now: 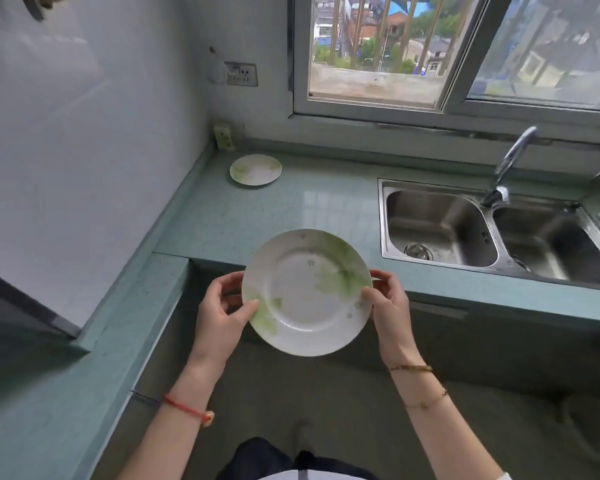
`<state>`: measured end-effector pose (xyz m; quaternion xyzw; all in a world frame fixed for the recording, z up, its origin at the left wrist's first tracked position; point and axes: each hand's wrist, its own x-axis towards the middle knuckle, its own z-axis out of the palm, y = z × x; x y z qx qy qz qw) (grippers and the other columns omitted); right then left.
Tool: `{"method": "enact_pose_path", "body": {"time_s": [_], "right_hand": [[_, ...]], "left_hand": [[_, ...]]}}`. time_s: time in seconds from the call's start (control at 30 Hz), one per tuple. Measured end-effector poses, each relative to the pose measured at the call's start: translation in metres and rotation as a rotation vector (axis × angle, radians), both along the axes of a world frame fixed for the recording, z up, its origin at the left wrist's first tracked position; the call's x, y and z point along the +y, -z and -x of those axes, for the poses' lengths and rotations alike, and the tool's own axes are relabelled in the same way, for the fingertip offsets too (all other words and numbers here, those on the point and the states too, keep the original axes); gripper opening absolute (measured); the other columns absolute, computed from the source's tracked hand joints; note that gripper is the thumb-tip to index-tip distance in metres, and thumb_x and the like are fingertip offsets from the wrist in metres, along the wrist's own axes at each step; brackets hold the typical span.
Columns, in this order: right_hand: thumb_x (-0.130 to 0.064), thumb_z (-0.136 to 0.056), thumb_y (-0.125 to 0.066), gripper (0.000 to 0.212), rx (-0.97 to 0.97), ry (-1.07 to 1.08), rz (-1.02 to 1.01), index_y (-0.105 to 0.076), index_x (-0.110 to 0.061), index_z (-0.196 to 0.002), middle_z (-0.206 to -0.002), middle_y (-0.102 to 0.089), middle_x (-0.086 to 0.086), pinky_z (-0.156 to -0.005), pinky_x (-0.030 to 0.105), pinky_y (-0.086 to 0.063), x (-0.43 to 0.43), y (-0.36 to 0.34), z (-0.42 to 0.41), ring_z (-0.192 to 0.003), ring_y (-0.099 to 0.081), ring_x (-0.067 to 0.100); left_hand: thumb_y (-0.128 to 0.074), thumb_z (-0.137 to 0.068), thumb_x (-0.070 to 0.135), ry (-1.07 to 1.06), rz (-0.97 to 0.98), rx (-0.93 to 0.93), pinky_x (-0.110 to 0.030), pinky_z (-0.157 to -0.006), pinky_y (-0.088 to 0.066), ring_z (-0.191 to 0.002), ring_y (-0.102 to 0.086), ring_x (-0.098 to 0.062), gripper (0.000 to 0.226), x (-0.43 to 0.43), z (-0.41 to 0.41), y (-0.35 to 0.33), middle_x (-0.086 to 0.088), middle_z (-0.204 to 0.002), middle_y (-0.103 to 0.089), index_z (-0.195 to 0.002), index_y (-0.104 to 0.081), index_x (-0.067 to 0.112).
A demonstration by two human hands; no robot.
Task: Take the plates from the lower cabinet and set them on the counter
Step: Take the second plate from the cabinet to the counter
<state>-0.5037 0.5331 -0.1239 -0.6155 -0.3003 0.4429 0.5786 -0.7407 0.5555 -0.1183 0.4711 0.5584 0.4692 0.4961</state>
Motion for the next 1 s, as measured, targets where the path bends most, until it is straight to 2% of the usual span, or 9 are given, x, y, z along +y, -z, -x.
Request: {"method": "enact_pose_path", "body": {"time_s": [0.13,0.2,0.27,0.33,0.4,0.63,0.73,0.9,1.0], "right_hand": [[-0.01,-0.085,-0.06,0.026,-0.032,0.0,0.033,-0.059,-0.018,-0.109,-0.102,-0.063,0.006,-0.081,0.037,-0.05,0.07,0.008,-0.021,-0.094,-0.059,0.021],[-0.009,-0.088,-0.059,0.023,-0.052,0.002,0.063,-0.057,-0.015,-0.111,-0.1,-0.062,0.004,-0.075,0.031,-0.051,0.102,0.014,-0.028,-0.092,-0.059,0.019],[-0.01,-0.089,-0.059,0.021,-0.053,0.01,0.081,-0.057,-0.014,-0.109,-0.098,-0.061,0.002,-0.068,0.024,-0.049,0.136,0.02,-0.034,-0.089,-0.058,0.016],[-0.008,-0.089,-0.058,0.02,-0.063,0.024,0.106,-0.056,-0.012,-0.109,-0.097,-0.061,0.003,-0.071,0.025,-0.049,0.173,0.029,-0.041,-0.089,-0.058,0.016],[-0.007,-0.089,-0.058,0.019,-0.07,0.04,0.138,-0.057,-0.011,-0.108,-0.096,-0.061,0.003,-0.073,0.026,-0.049,0.21,0.037,-0.047,-0.087,-0.058,0.018],[-0.005,-0.086,-0.057,0.018,-0.116,0.109,0.247,-0.057,-0.01,-0.103,-0.09,-0.06,0.002,-0.075,0.031,-0.048,0.346,0.064,-0.071,-0.085,-0.058,0.02],[-0.005,-0.086,-0.056,0.02,-0.138,0.136,0.297,-0.056,-0.009,-0.106,-0.092,-0.061,0.003,-0.081,0.037,-0.051,0.397,0.074,-0.08,-0.089,-0.059,0.022],[-0.006,-0.084,-0.058,0.02,-0.243,0.217,0.352,-0.058,-0.011,-0.104,-0.087,-0.062,0.0,-0.082,0.037,-0.052,0.464,0.09,-0.098,-0.086,-0.061,0.023],[-0.003,-0.083,-0.056,0.026,-0.284,0.232,0.393,-0.06,-0.009,-0.108,-0.093,-0.065,0.006,-0.086,0.04,-0.054,0.499,0.104,-0.11,-0.084,-0.062,0.024]], "left_hand": [[-0.071,-0.084,0.0,-0.023,0.029,0.001,-0.016,-0.074,-0.056,-0.094,-0.069,-0.004,0.044,0.064,-0.017,0.008,0.004,-0.113,-0.069,-0.12,-0.06,0.021],[-0.071,-0.083,-0.001,-0.034,0.039,0.008,-0.015,-0.071,-0.056,-0.094,-0.07,-0.006,0.043,0.096,-0.024,0.012,0.004,-0.112,-0.068,-0.118,-0.06,0.023],[-0.072,-0.083,0.0,-0.036,0.055,0.024,-0.02,-0.076,-0.057,-0.099,-0.069,-0.012,0.043,0.13,-0.03,0.017,0.004,-0.113,-0.067,-0.117,-0.06,0.025],[-0.072,-0.083,0.002,-0.026,0.072,0.052,-0.032,-0.085,-0.057,-0.103,-0.066,-0.016,0.043,0.168,-0.037,0.024,0.004,-0.114,-0.066,-0.118,-0.06,0.024],[-0.073,-0.084,0.004,-0.017,0.085,0.081,-0.037,-0.089,-0.057,-0.104,-0.064,-0.017,0.043,0.206,-0.044,0.03,0.004,-0.114,-0.065,-0.12,-0.059,0.021],[-0.071,-0.083,0.001,0.034,0.138,0.112,-0.039,-0.09,-0.056,-0.104,-0.063,-0.021,0.043,0.35,-0.072,0.053,0.001,-0.116,-0.064,-0.121,-0.058,0.017],[-0.069,-0.081,-0.001,0.07,0.145,0.124,-0.04,-0.089,-0.056,-0.101,-0.062,-0.019,0.045,0.404,-0.084,0.063,0.0,-0.116,-0.065,-0.121,-0.058,0.016],[-0.066,-0.079,-0.004,0.123,0.152,0.146,-0.021,-0.073,-0.051,-0.097,-0.061,-0.009,0.048,0.479,-0.103,0.087,0.002,-0.114,-0.064,-0.12,-0.059,0.021],[-0.064,-0.081,-0.004,0.137,0.197,0.153,-0.033,-0.079,-0.058,-0.098,-0.064,-0.014,0.047,0.52,-0.118,0.104,0.0,-0.116,-0.064,-0.12,-0.058,0.021]]}}
